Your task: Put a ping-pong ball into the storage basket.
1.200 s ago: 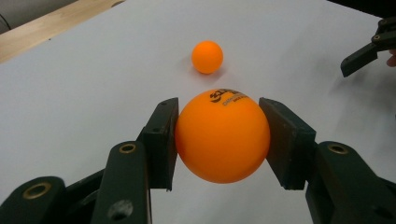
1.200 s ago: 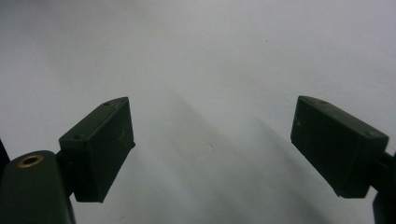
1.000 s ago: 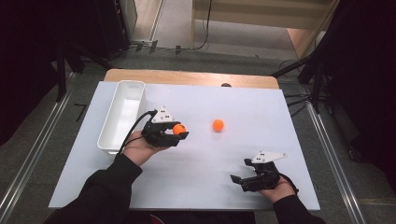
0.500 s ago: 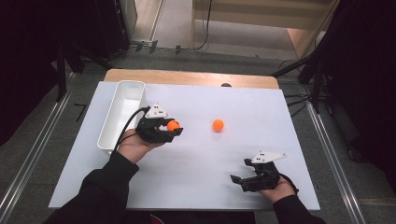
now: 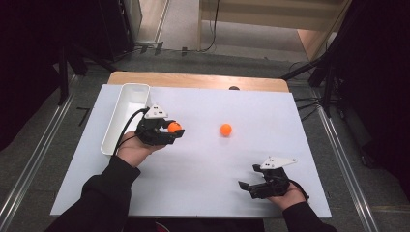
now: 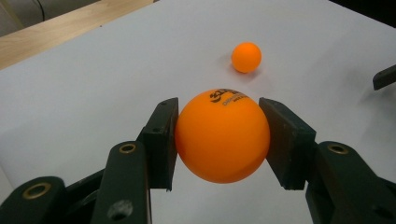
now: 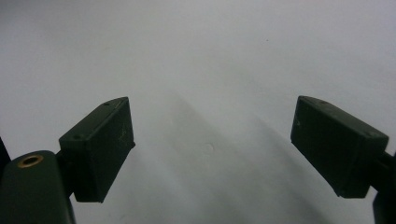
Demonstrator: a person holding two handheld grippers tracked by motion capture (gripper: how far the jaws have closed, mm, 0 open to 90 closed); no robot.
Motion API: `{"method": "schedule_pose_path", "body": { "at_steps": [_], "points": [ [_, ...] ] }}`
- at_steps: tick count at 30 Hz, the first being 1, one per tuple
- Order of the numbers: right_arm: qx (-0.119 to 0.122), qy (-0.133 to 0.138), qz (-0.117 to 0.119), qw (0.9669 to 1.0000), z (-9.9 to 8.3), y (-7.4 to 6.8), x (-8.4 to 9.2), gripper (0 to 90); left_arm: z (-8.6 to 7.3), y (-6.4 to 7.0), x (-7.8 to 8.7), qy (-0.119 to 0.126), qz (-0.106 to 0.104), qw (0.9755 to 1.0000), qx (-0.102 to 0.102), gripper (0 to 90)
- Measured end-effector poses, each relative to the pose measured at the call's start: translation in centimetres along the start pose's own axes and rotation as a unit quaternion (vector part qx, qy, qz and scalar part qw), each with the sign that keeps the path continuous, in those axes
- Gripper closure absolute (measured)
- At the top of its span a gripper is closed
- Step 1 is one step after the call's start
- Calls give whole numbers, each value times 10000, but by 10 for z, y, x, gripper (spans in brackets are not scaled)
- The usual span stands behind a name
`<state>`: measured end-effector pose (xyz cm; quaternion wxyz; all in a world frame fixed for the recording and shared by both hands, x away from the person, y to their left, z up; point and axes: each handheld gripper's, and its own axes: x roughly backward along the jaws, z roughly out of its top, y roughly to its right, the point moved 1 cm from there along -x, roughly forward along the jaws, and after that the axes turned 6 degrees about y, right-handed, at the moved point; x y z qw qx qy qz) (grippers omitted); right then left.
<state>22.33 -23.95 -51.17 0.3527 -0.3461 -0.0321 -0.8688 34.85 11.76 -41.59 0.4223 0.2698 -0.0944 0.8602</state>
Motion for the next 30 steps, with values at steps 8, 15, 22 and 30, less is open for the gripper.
{"method": "schedule_pose_path", "body": {
  "at_steps": [8,15,22,30],
  "points": [
    [2,-2,3,10000,0,0,0,118,2,-7,5,5,81,9999,80,501],
    [-2,-19,-4,10000,0,-1,0,117,4,-13,11,24,156,9998,137,502],
    [6,-25,0,10000,0,-1,-1,118,6,-19,16,25,220,9995,221,502],
    [16,-32,11,10000,0,-1,-1,117,7,-28,22,5,328,9991,262,502]
  ]
}}
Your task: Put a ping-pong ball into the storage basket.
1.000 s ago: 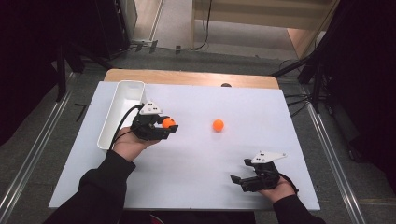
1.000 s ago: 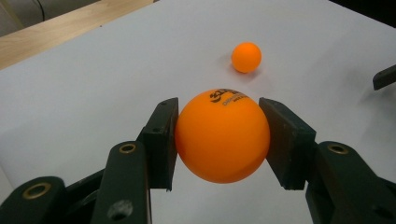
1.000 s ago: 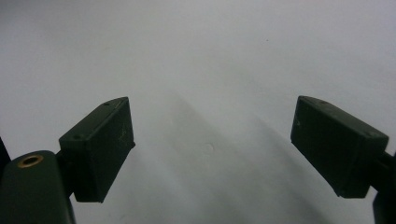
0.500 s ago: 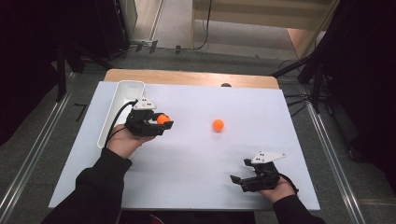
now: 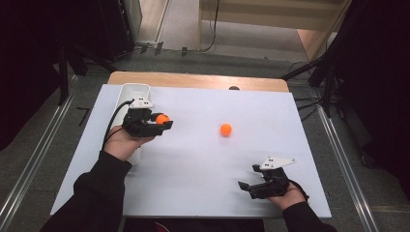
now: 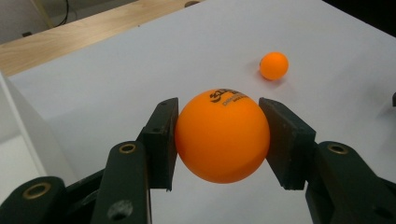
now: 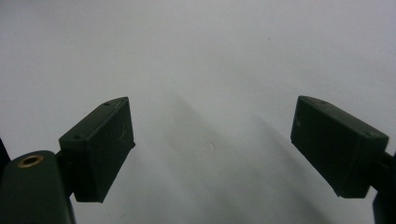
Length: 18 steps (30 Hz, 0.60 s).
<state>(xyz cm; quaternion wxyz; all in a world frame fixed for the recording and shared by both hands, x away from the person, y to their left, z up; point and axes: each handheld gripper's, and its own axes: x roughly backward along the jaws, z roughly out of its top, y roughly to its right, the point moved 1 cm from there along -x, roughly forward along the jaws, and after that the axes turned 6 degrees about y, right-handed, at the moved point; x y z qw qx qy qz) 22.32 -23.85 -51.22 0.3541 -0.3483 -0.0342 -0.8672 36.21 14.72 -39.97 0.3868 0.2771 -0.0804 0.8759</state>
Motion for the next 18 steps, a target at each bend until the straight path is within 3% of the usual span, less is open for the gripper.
{"method": "schedule_pose_path", "body": {
  "at_steps": [18],
  "points": [
    [-4,9,-2,10000,0,0,0,118,0,-16,8,23,178,9998,122,501]
  ]
}}
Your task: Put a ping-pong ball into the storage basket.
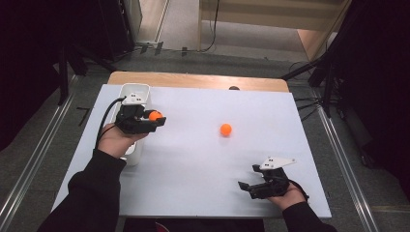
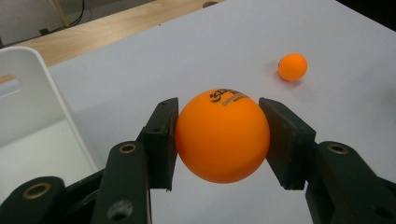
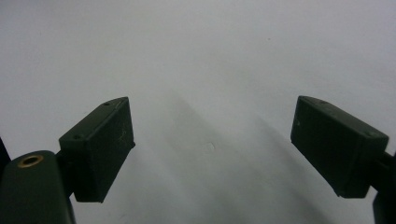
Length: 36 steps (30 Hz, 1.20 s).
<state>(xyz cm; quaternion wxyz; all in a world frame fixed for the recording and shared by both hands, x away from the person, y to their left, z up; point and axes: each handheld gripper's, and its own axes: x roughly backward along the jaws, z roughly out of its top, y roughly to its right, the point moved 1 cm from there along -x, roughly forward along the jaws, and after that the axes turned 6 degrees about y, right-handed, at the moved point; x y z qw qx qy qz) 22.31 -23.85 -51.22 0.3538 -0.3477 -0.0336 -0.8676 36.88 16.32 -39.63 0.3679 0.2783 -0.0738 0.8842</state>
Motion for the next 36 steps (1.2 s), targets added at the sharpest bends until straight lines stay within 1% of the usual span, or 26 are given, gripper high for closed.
{"method": "schedule_pose_path", "body": {
  "at_steps": [6,7,9,11,13,22,23,24,26,27,28,32,35,36],
  "points": [
    [2,1,-9,10000,0,0,0,117,0,-3,2,-25,136,9999,-32,501],
    [7,1,1,10000,0,0,0,118,0,-4,2,-14,150,9999,-4,501],
    [12,-1,1,10000,0,0,0,118,0,-6,3,-31,172,9998,140,501],
    [12,-3,0,10000,0,0,0,118,0,-7,3,-46,261,9995,168,501],
    [9,-3,-7,10000,0,0,0,118,0,-8,4,-31,312,9994,142,501],
    [7,-2,-9,10000,0,0,0,117,0,-15,7,-2,489,9985,249,501],
    [15,-7,-6,10000,0,0,0,118,0,-15,7,13,501,9984,247,501],
    [13,0,-6,10000,0,0,0,118,0,-16,7,5,553,9983,204,501],
    [14,-2,2,10000,0,0,0,117,1,-16,8,-31,652,9977,190,502],
    [16,-2,2,10000,0,0,0,117,1,-17,8,-6,630,9977,244,502],
    [16,-5,-2,10000,0,0,0,118,1,-18,8,13,651,9975,287,502],
    [19,-7,-3,10000,0,0,0,118,1,-21,10,33,672,9972,321,501],
    [21,-3,-4,10000,0,0,0,118,1,-24,12,71,715,9966,401,501],
    [22,-4,-5,10000,0,0,0,117,1,-25,12,62,739,9966,372,502]
  ]
}}
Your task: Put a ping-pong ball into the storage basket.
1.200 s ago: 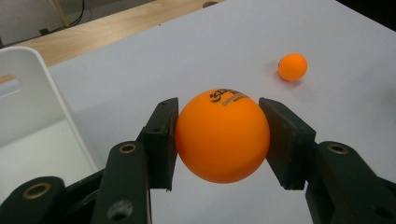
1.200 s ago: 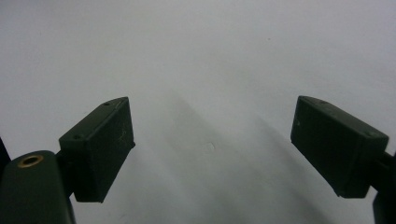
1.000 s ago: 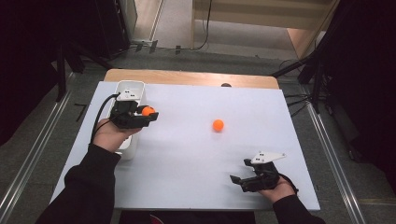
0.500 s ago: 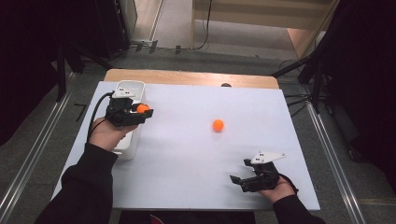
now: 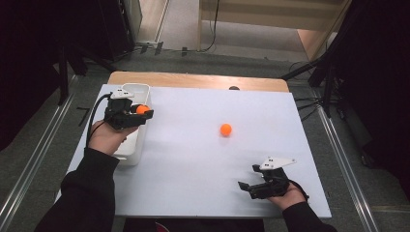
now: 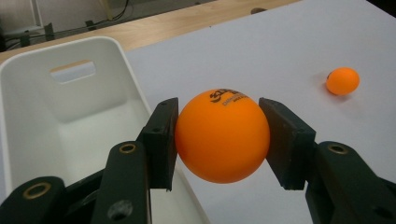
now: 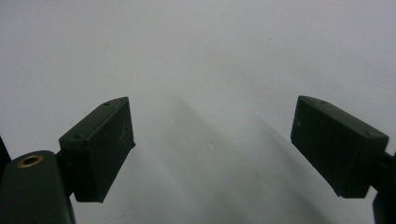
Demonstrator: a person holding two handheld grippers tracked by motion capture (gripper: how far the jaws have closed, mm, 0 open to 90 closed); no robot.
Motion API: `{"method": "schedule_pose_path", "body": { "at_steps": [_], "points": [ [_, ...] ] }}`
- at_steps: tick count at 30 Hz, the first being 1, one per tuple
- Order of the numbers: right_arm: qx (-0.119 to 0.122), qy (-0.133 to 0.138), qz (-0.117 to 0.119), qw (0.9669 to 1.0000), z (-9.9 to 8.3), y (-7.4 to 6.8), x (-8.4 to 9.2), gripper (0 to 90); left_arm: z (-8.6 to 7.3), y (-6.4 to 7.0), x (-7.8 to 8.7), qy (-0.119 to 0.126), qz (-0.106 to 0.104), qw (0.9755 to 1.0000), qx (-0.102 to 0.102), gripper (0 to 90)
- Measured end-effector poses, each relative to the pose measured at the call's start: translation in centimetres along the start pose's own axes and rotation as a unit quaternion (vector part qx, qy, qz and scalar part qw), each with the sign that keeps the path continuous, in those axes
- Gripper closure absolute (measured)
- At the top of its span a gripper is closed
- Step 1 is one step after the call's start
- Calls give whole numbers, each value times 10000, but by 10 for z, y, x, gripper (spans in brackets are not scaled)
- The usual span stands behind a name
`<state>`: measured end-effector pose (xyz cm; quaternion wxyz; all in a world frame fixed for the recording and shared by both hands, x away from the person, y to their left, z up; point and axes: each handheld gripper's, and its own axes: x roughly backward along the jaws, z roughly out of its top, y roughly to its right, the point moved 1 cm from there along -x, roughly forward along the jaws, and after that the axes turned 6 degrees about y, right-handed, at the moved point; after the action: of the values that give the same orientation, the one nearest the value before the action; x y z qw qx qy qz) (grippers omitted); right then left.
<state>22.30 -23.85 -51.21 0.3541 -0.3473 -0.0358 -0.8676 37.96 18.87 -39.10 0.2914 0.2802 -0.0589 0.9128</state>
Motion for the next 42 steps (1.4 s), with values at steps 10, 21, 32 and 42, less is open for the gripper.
{"method": "schedule_pose_path", "body": {
  "at_steps": [10,21,32,42],
  "points": [
    [-6,-12,15,10000,0,0,0,117,-1,-11,4,9,189,9998,60,501],
    [0,-50,4,10000,0,-1,-1,117,-1,-23,4,71,486,9984,273,500],
    [15,-48,6,10000,0,0,-1,118,0,-35,-7,111,716,9965,415,500],
    [17,-55,9,10000,0,0,-2,118,1,-38,-15,94,822,9957,413,500]
  ]
}}
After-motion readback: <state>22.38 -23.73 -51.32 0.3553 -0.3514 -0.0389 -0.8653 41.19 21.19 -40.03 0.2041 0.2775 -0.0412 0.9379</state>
